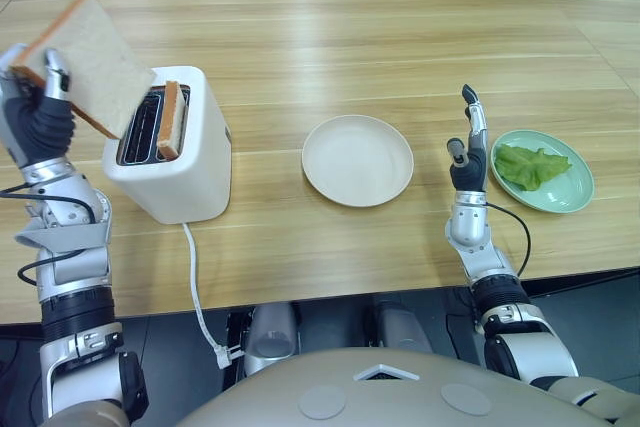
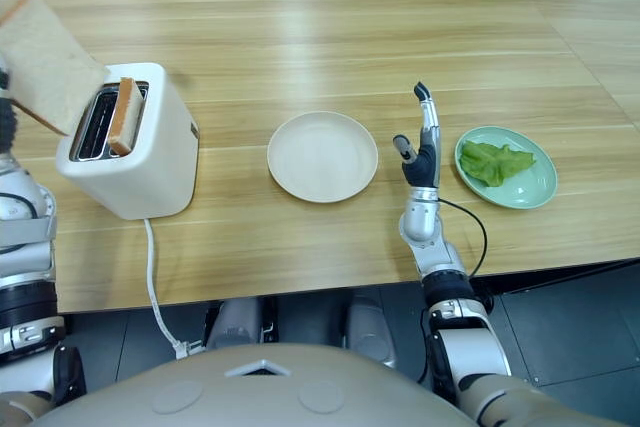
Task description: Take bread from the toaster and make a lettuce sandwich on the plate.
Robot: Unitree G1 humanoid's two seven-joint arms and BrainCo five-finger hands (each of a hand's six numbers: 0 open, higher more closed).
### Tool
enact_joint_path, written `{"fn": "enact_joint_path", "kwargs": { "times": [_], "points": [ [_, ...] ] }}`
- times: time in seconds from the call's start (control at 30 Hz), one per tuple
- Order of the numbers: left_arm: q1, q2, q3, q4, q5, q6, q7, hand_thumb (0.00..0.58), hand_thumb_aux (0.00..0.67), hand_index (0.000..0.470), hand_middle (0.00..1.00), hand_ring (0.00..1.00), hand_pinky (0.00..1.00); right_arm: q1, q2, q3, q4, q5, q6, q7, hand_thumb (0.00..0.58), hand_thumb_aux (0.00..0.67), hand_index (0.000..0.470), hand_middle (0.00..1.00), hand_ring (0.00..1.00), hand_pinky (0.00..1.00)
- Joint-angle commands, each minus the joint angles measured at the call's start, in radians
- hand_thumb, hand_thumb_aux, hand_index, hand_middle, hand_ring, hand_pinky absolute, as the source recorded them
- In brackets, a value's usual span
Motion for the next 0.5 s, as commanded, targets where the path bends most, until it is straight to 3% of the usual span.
{"fn": "enact_joint_path", "kwargs": {
  "times": [0.03,0.3,0.5],
  "points": [
    [-0.021,-0.026,0.015,-0.001,-0.049,-0.057,0.010,0.580,0.670,0.460,1.00,1.00,1.00,-0.004,0.005,0.003,0.019,-0.001,-0.005,-0.011,0.000,0.000,0.000,0.00,0.00,0.00],
    [-0.099,-0.101,-0.045,-0.103,-0.245,-0.166,-0.107,0.580,0.670,0.460,1.00,1.00,1.00,-0.023,-0.002,-0.006,0.041,0.001,-0.004,-0.026,0.000,0.000,0.000,0.00,0.00,0.00],
    [-0.168,-0.228,-0.280,-0.088,-0.412,-0.183,-0.356,0.580,0.670,0.460,1.00,1.00,1.00,-0.054,-0.028,-0.021,0.073,-0.001,-0.008,-0.057,0.000,0.000,0.000,0.00,0.00,0.00]
  ]
}}
